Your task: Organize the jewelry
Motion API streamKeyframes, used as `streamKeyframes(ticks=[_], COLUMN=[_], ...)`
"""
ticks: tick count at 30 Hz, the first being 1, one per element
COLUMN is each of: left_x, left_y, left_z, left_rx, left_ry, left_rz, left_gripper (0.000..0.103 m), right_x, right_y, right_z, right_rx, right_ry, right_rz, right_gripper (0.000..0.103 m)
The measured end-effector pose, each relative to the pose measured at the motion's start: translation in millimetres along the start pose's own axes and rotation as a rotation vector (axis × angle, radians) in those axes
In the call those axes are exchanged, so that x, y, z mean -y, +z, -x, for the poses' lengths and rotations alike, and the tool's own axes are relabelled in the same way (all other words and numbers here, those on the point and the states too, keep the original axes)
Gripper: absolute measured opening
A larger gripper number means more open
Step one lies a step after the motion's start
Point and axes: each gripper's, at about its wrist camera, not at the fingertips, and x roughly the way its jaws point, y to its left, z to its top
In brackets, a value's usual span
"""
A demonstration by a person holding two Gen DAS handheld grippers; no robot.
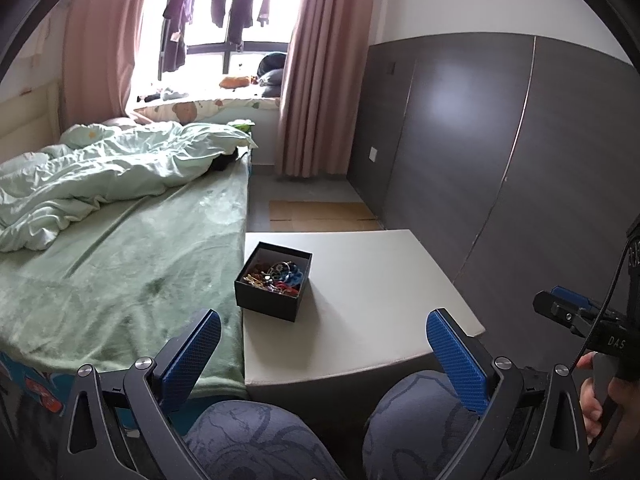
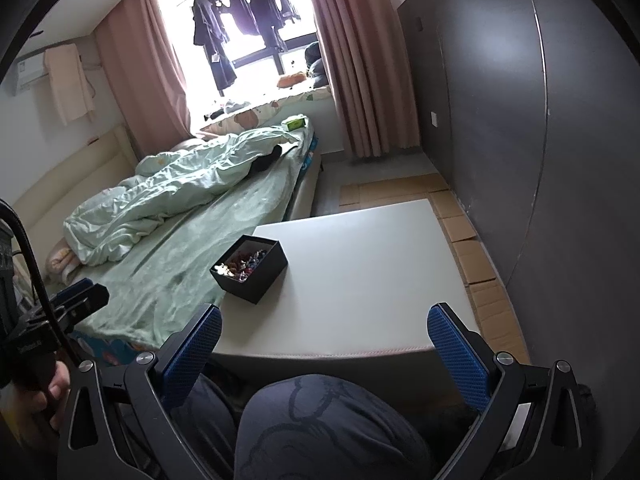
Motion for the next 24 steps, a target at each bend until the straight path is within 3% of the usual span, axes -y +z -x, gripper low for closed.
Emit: streamKeyframes(ticks=[24], left_x=[11.9], left_y=[-5.0], left_z=[6.9], left_rx=[0.004], left_ry=[0.030], left_rz=[-0.030], left_gripper=[0.103], right_x=[2.9], right_y=[-3.6], right_z=[8.3], right_rx=[-0.008], right_ry=[0.000], right_rz=[-0.003], right_gripper=[0.103])
